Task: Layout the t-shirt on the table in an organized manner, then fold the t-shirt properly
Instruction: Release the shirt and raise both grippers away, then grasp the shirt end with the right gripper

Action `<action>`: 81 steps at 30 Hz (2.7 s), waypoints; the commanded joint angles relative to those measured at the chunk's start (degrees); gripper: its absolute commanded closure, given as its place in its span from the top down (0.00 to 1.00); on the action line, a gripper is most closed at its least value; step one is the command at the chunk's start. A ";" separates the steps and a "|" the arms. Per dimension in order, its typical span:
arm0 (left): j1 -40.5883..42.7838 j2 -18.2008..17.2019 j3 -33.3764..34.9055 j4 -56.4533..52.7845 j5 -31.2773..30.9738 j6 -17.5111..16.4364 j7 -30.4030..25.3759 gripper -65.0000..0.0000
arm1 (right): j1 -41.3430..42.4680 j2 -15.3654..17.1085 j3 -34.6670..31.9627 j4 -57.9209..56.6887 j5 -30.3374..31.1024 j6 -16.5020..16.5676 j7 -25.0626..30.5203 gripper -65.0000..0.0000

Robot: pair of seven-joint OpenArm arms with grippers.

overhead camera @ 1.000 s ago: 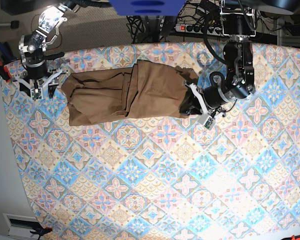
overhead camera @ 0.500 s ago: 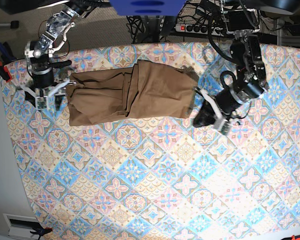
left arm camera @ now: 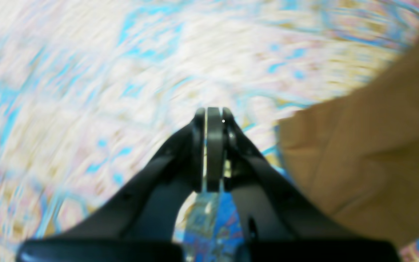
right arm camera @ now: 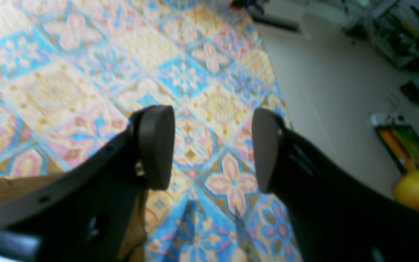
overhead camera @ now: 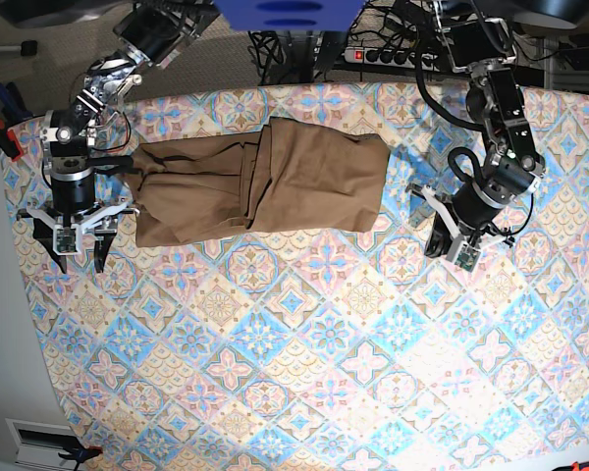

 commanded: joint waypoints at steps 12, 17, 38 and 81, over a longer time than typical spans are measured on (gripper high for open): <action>-0.42 0.19 -0.19 1.09 -1.13 -0.54 -1.45 0.00 | 0.69 -0.67 4.26 1.08 5.60 0.01 -9.47 0.50; -0.42 0.10 -0.19 1.09 -1.13 -0.54 -1.45 0.00 | 0.96 -0.14 13.93 1.08 28.19 3.79 -28.63 0.50; 0.02 0.10 -0.10 0.91 -1.05 -0.54 -1.19 0.00 | 4.65 11.55 21.14 -27.13 58.17 3.96 -52.81 0.50; 1.60 0.46 0.34 0.82 -0.96 -0.54 -1.10 0.00 | 5.88 14.63 13.23 -37.24 74.88 5.32 -55.49 0.50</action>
